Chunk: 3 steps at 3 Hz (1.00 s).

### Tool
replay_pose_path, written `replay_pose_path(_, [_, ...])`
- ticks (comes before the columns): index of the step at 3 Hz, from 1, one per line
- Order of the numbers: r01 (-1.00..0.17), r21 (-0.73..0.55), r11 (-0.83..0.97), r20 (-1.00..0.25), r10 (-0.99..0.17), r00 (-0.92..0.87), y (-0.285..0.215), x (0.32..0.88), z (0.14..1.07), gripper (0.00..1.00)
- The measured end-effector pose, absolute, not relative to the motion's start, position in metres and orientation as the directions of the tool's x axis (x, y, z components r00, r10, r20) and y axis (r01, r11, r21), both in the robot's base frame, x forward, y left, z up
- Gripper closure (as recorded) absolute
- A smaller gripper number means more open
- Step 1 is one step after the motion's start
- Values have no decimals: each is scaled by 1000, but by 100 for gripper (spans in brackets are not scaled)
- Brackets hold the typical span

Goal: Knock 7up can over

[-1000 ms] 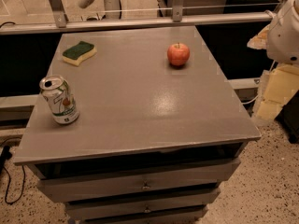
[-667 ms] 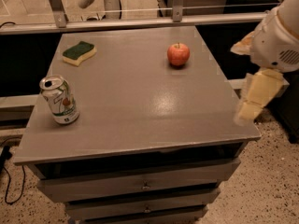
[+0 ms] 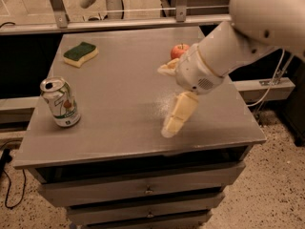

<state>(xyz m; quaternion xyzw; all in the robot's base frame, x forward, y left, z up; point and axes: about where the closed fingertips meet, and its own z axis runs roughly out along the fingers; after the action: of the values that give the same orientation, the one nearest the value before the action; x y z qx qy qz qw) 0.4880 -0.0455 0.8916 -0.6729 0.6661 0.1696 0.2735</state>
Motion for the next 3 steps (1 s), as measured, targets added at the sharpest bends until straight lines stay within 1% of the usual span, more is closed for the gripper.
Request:
replay_pose_path(1, [-990,-141,-28,-702,-702,120,25,493,874,0])
replay_pose_path(2, [-991,-126,-45,-785,-606,128,82,501,870,0])
replay_pose_path(3, [-995,-91,-44,-847,-522,100,128,506,870,0])
